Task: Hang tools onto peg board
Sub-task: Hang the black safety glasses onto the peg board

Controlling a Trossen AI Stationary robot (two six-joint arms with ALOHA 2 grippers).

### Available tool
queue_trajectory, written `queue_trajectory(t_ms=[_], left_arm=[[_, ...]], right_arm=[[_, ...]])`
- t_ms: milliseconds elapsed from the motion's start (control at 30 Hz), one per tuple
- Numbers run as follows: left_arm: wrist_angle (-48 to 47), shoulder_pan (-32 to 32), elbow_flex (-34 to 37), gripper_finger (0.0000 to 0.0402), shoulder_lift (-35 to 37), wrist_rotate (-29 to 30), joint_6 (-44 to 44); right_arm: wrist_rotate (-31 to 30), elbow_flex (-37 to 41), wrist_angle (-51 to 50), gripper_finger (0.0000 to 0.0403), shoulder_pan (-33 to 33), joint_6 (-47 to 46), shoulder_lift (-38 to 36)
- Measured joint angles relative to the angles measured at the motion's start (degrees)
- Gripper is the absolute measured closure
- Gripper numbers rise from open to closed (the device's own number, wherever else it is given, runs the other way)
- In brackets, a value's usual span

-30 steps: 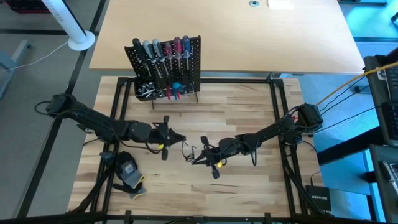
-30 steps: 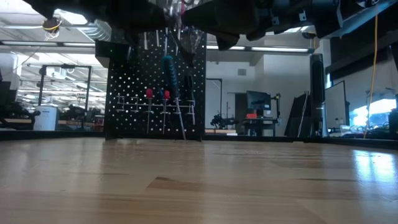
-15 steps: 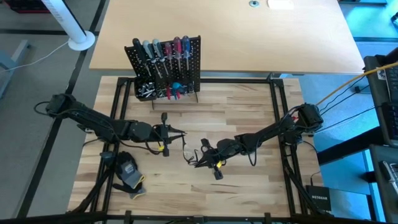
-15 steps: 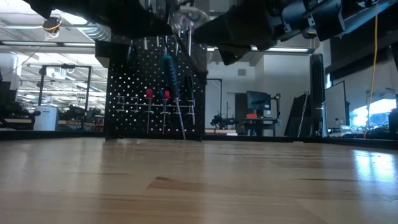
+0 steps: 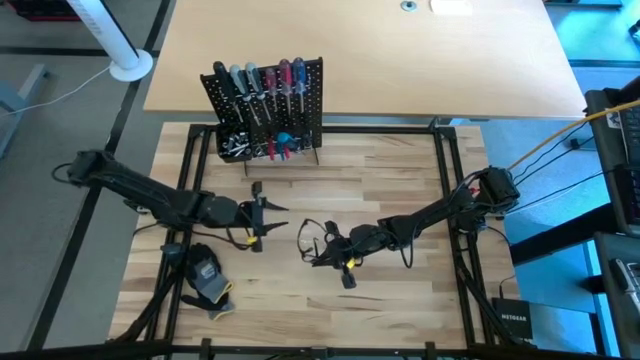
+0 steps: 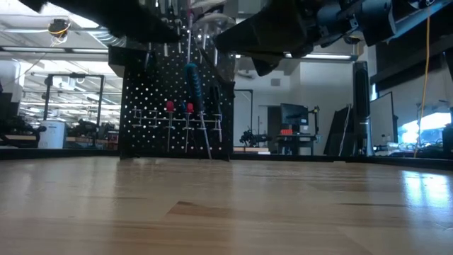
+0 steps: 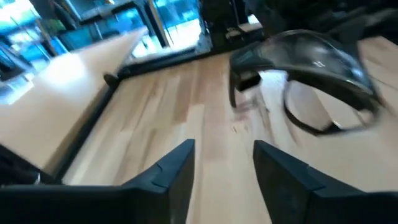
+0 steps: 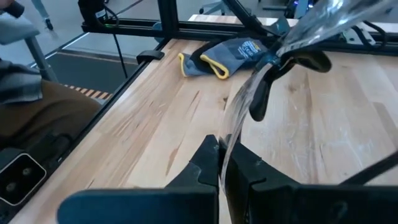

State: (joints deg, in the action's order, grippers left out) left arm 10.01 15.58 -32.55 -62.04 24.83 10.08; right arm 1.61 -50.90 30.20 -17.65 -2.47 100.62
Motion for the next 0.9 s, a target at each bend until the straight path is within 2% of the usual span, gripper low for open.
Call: queue_trajectory(t_ms=[133, 267, 433, 567, 767, 900], left_arm=[[-13.78, 1.84, -2.75, 0.0237, 7.44, -0.09, -6.89], [-23.41, 4.11, -3.77, 0.0235, 13.82, -0.26, -16.0], [-32.29, 6.85, -2.51, 0.0235, 16.04, -0.43, -27.94], [-24.72, 9.11, 2.28, 0.0235, 15.08, -0.49, -32.9], [-0.25, 9.43, 10.77, 0.0235, 9.81, 2.1, -34.4], [5.58, 8.68, 11.6, 0.0235, 4.74, 2.61, -34.41]], right_arm=[[0.76, -0.02, 0.31, 0.0397, 0.99, -0.3, 0.0], [2.68, -0.04, 2.83, 0.0397, 3.88, -0.09, 0.57], [7.89, -0.13, 12.4, 0.0397, 7.65, 1.7, 4.24], [8.71, -0.61, 19.55, 0.0397, 9.58, 3.99, 8.53], [6.82, -5.62, 19.35, 0.0397, 9.86, 8.81, 12.74], [5.81, -8.9, 17.19, 0.0397, 10.17, 11.65, 13.37]])
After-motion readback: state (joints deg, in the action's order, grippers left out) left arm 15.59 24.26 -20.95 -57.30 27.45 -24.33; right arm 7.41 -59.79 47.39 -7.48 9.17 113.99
